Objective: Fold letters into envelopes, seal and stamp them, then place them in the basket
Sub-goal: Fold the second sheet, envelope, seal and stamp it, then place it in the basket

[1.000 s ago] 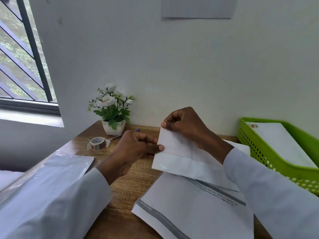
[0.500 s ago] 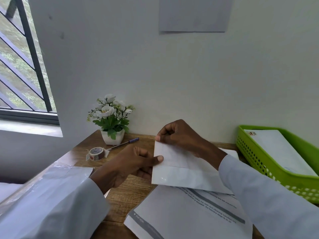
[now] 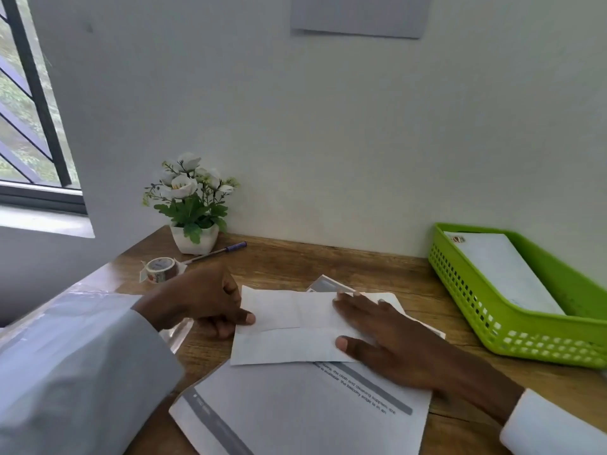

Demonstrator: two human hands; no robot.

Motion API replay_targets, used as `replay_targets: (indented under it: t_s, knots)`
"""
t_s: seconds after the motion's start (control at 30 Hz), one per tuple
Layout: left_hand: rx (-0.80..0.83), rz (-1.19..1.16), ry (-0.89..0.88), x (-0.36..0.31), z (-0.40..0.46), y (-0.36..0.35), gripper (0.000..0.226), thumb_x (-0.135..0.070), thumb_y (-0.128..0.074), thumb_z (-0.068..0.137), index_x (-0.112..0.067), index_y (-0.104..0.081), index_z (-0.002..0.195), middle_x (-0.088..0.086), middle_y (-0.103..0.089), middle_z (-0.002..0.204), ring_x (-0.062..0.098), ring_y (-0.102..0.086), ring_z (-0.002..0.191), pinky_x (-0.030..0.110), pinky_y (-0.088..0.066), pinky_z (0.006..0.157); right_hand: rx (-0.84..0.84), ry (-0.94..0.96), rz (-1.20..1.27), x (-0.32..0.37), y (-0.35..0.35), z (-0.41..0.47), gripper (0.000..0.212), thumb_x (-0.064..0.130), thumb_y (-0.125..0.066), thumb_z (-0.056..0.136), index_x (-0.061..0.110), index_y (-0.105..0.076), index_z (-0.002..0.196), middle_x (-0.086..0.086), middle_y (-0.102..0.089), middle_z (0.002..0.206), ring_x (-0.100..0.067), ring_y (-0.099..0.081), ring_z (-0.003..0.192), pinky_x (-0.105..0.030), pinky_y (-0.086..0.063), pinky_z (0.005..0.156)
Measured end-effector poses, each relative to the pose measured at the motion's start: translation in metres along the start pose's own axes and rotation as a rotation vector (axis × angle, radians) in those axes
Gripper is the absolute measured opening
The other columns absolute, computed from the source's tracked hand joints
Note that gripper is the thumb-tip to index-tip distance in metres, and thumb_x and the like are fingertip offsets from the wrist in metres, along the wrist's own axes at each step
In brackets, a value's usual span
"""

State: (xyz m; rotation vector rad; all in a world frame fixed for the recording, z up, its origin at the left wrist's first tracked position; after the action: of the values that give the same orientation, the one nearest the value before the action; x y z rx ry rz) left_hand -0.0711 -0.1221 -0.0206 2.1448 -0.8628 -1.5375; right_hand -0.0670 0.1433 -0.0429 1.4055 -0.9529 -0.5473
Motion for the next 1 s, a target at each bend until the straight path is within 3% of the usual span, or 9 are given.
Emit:
replay_targets:
  t_s: [0.1,0.23,0.3,0.4,0.5,0.67,0.77,0.87,1.0]
  knots:
    - [0.022,0.097,0.029,0.002,0.001,-0.003,0.026,-0.022,-0.082,0.076,-0.002,-0.067,0.072,0.011,-0.071,0.063,0.017,-0.064,0.053,0.024,-0.054,0.052,0.046,0.063,-0.071,0.0,-0.013,-0.004,0.079,0.074,-0.001,0.083,0.042,0.007,0.155,0.02,0.015,0.162,0.003,0.019,0.147,-0.036,0.007,0.124]
    - [0.033,0.141,0.03,0.002,0.002,-0.003,0.028,-0.025,-0.082,0.077,-0.007,-0.063,0.066,0.006,-0.068,0.057,0.015,-0.061,0.048,0.024,-0.053,0.051,0.078,0.056,-0.067,0.0,-0.012,-0.006,0.075,0.075,-0.004,0.084,0.046,0.008,0.153,0.022,0.016,0.162,0.005,0.02,0.146,-0.034,0.008,0.124]
    - [0.052,0.13,0.013,0.003,0.001,-0.003,0.027,-0.025,-0.081,0.078,-0.007,-0.064,0.068,0.006,-0.068,0.058,0.014,-0.062,0.049,0.022,-0.052,0.05,0.075,0.027,0.001,0.005,0.0,-0.005,0.078,0.075,-0.015,0.085,0.043,-0.001,0.155,0.024,0.006,0.162,0.006,0.009,0.148,-0.032,0.0,0.125]
    - [0.003,0.065,-0.043,0.002,0.001,0.005,0.024,-0.024,-0.078,0.082,-0.005,-0.067,0.07,0.006,-0.068,0.059,0.012,-0.063,0.049,0.019,-0.049,0.045,-0.037,0.02,0.091,0.021,0.032,0.005,0.08,0.078,-0.026,0.081,0.044,-0.021,0.153,0.029,-0.02,0.155,0.0,-0.023,0.145,-0.035,-0.025,0.12]
    - [-0.193,-0.043,-0.169,-0.002,0.002,0.022,0.026,-0.021,-0.074,0.085,0.001,-0.069,0.074,0.006,-0.069,0.058,0.011,-0.063,0.047,0.02,-0.049,0.044,-0.182,0.082,0.197,0.045,0.058,0.037,0.075,0.078,-0.038,0.081,0.039,-0.043,0.145,0.018,-0.043,0.151,-0.007,-0.047,0.134,-0.039,-0.041,0.111]
    - [-0.525,-0.064,-0.31,0.005,0.003,0.053,0.019,-0.019,-0.072,0.087,-0.011,-0.07,0.07,0.0,-0.067,0.055,0.008,-0.063,0.046,0.027,-0.057,0.053,-0.347,0.177,0.419,0.09,0.059,0.111,0.029,0.04,-0.066,0.091,0.027,-0.072,0.116,0.01,-0.073,0.109,-0.005,-0.067,0.097,-0.033,-0.055,0.091]
    - [-0.688,-0.05,-0.351,0.018,-0.002,0.074,0.02,-0.021,-0.074,0.085,-0.024,-0.07,0.066,-0.003,-0.066,0.054,0.004,-0.06,0.043,0.022,-0.052,0.05,-0.378,0.257,0.485,0.122,0.046,0.155,0.017,0.032,-0.071,0.088,0.029,-0.077,0.103,0.008,-0.077,0.091,-0.008,-0.071,0.082,-0.036,-0.058,0.077]
    - [-0.856,-0.115,-0.362,0.03,-0.01,0.095,0.014,-0.016,-0.076,0.083,-0.022,-0.074,0.07,-0.007,-0.068,0.057,0.001,-0.059,0.046,0.023,-0.052,0.055,-0.402,0.292,0.565,0.142,0.036,0.187,0.018,0.022,-0.074,0.085,0.022,-0.078,0.102,0.007,-0.077,0.092,-0.007,-0.071,0.083,-0.031,-0.058,0.077]
    - [-1.051,-0.294,-0.211,0.073,-0.018,0.13,0.014,-0.009,-0.073,0.079,-0.021,-0.077,0.074,0.001,-0.074,0.071,0.024,-0.069,0.065,0.041,-0.06,0.069,-0.413,0.31,0.576,0.168,0.027,0.212,0.018,0.014,-0.076,0.082,0.019,-0.078,0.099,0.012,-0.071,0.084,0.004,-0.064,0.075,-0.01,-0.047,0.068]
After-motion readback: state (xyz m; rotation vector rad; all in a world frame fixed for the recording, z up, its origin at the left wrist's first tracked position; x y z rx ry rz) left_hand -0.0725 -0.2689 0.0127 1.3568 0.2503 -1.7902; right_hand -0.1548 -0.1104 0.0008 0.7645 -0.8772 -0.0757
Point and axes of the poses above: each hand's wrist, its own z-axis towards the middle knuckle, its own y-axis out of the back of the hand, x = y × z, the point moved 6 cm from there along z, towards the middle knuckle
